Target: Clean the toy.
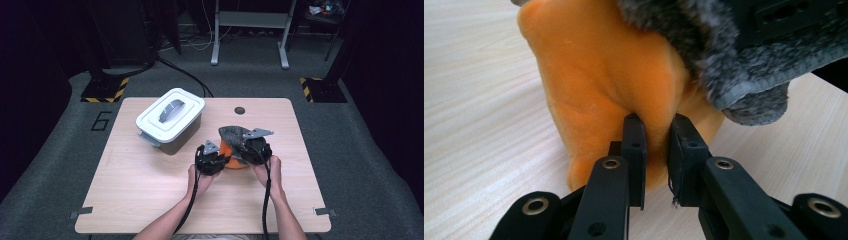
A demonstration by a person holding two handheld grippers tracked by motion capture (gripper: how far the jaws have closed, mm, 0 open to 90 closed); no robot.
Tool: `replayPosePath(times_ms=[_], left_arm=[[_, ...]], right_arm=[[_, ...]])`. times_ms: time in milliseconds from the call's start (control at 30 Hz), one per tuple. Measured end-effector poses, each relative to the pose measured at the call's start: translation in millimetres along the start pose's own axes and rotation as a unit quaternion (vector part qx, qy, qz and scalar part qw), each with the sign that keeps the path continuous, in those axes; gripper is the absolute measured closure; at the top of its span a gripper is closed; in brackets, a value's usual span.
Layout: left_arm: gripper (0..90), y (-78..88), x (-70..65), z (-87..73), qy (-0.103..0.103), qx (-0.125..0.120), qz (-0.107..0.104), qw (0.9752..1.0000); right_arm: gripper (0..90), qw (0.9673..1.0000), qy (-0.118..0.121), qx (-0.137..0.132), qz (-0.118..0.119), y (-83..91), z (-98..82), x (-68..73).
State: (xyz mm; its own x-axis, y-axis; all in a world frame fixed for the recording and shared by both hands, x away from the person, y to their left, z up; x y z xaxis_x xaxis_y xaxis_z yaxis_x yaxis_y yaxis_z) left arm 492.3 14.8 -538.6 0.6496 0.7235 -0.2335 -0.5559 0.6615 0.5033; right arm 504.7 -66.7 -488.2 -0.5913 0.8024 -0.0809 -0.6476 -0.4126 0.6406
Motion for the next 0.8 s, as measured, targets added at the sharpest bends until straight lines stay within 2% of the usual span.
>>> replayPosePath(times_ms=[167,200,233,333,400,800], left_arm=[[79.3,-1.1,3.3,-0.1,0.005,-0.005,0.002,1.0],[79.3,-1.2,3.4,-0.1,0.006,-0.006,0.001,1.0],[79.3,-1.2,3.4,-0.1,0.006,-0.006,0.001,1.0],[79.3,-1.5,3.7,-0.6,0.007,-0.007,-0.001,1.0],[79.2,-1.3,3.7,-0.9,0.006,-0.005,-0.002,1.0],[79.1,-1.3,5.0,-2.1,0.004,-0.004,-0.003,1.0]], right_arm=[[75.5,0.9999,0.007,0.001,-0.012,0.1,-1.7,-5.9],[75.5,0.9999,-0.004,0.0,-0.014,0.7,-2.1,-6.5],[75.5,0.9999,-0.001,0.002,-0.016,1.6,-3.7,-8.9],[75.4,0.9997,-0.014,0.003,-0.021,3.4,-7.9,-15.5],[75.4,0.9996,-0.011,0.004,-0.027,4.5,-11.7,-22.0],[75.4,0.9976,-0.051,0.019,-0.042,4.8,-37.5,-45.6]])
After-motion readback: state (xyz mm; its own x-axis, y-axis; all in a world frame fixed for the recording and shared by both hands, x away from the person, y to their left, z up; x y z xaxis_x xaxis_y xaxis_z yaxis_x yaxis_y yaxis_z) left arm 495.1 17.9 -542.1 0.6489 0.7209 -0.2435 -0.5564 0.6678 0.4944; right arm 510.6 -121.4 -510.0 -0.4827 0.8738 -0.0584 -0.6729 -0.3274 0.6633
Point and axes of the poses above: each handheld gripper's, and its own axes: y roughly backward along the jaws, z roughly out of its top, x roughly to its left, the point moved 10 cm from there along -y, roughly forward along the jaws, and after that the axes turned 3 degrees about y, right-handed, at the moved point
